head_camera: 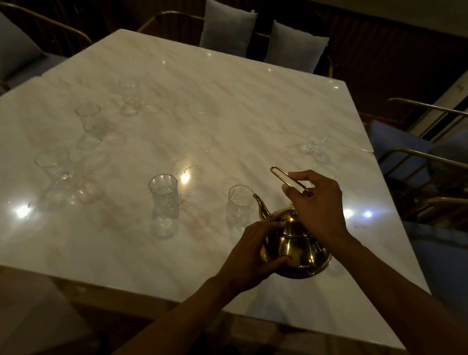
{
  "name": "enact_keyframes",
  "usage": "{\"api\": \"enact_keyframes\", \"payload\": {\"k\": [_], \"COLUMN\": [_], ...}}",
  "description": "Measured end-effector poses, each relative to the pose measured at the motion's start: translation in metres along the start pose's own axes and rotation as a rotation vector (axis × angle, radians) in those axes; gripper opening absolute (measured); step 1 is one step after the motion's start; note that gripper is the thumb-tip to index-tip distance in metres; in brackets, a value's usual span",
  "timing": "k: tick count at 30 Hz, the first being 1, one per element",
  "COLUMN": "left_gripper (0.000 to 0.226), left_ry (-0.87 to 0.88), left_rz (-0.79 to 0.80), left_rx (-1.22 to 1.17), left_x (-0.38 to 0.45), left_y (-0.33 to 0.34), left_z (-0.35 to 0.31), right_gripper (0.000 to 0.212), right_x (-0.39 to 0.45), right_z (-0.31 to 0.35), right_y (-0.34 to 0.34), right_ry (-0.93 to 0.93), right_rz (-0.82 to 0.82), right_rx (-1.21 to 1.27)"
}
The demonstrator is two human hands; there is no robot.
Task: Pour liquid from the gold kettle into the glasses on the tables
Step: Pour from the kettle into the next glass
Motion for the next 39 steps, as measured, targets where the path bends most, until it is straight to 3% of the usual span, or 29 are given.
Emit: {"api": "enact_keyframes", "payload": {"k": [15, 39], "left_gripper": [0.065, 0.067], "left_ry": [-0.134, -0.159], "left_rz": [-0.016, -0.041], "left_rx": [-0.082, -0.128], "left_x": [0.005, 0.005], "left_y": [0.000, -0.005], "left_z": [0.009, 0.012], "right_gripper": [0.018, 0.023], "right_x": [0.020, 0.027], "right_z": [0.005, 0.006], "right_y": [0.020, 0.033], "right_ry": [0.029, 0.051], "right_rz": [0.082, 0.118], "right_rx": [-0.077, -0.158]}}
Point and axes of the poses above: each hand's wrist, its own x-axis towards the middle knuckle, its own y-axis out of the palm, z = x × y, the point moved 6 cm from there along x, towards the middle knuckle, and after that the axes turned 4 degrees about x, right-handed, at the moved point
